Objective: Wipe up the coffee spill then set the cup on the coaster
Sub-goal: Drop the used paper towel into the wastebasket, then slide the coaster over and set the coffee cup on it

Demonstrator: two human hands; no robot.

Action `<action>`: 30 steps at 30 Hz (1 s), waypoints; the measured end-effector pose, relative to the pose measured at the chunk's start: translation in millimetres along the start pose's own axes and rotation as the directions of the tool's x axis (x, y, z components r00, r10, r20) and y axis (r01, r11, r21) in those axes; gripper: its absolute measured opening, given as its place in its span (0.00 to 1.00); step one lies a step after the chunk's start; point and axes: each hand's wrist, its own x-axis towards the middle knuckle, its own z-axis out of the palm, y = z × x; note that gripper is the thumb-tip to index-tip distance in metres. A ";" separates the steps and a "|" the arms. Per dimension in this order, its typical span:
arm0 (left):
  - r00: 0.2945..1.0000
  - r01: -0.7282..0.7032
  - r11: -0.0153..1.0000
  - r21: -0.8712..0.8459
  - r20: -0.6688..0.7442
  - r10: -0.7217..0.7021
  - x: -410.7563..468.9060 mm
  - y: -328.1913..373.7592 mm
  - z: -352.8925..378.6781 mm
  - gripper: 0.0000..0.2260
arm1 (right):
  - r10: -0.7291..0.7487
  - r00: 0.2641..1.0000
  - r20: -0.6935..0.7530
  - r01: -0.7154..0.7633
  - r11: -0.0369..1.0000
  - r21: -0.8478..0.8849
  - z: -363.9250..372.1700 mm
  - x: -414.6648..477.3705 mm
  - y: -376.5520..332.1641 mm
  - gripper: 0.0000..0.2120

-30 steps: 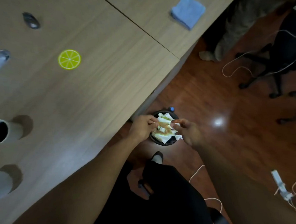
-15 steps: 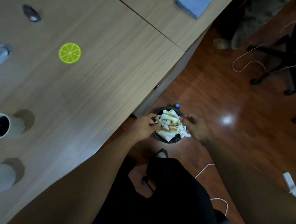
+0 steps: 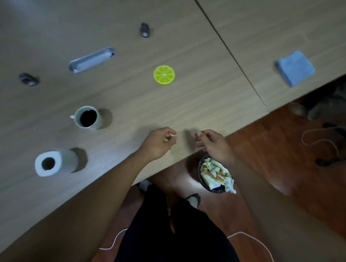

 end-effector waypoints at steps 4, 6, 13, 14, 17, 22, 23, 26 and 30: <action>0.993 0.024 0.998 -0.057 -0.115 -0.031 -13.2 -18.7 -57.3 0.10 | -0.034 0.997 0.068 0.040 0.996 -0.082 41.3 18.7 -45.7 0.13; 0.982 0.019 0.998 -0.062 -0.187 -0.030 -18.3 -29.0 -84.7 0.11 | -0.051 0.992 0.117 0.066 0.990 -0.126 63.0 29.5 -65.9 0.13; 0.892 -0.085 0.995 -0.048 -0.448 0.054 -20.5 -66.3 -172.3 0.21 | -0.159 0.976 0.150 0.193 0.947 -0.256 136.2 68.9 -115.7 0.13; 0.875 -0.085 0.996 -0.017 -0.479 0.066 -19.0 -72.5 -182.5 0.22 | -0.175 0.975 0.136 0.207 0.938 -0.278 141.8 73.3 -121.9 0.11; 0.852 -0.007 0.990 0.140 -0.517 0.079 -11.8 -91.5 -205.8 0.27 | -0.241 0.966 0.089 0.257 0.896 -0.362 151.5 93.2 -133.4 0.11; 0.856 0.220 0.955 0.200 -0.509 -0.091 5.4 -119.3 -221.3 0.41 | -0.265 0.962 0.070 0.257 0.785 -0.564 150.7 141.1 -147.4 0.22; 0.856 0.257 0.945 0.201 -0.501 -0.126 8.1 -123.8 -221.5 0.46 | -0.280 0.958 0.061 0.259 0.756 -0.602 148.0 152.7 -149.4 0.26; 0.855 0.341 0.921 0.190 -0.470 -0.219 15.6 -139.4 -217.6 0.52 | -0.325 0.942 0.081 0.293 0.682 -0.670 137.3 198.5 -146.4 0.32; 0.866 0.343 0.934 0.102 -0.419 -0.272 23.3 -149.7 -211.9 0.47 | -0.265 0.964 0.027 0.188 0.604 -0.775 129.8 225.6 -173.2 0.31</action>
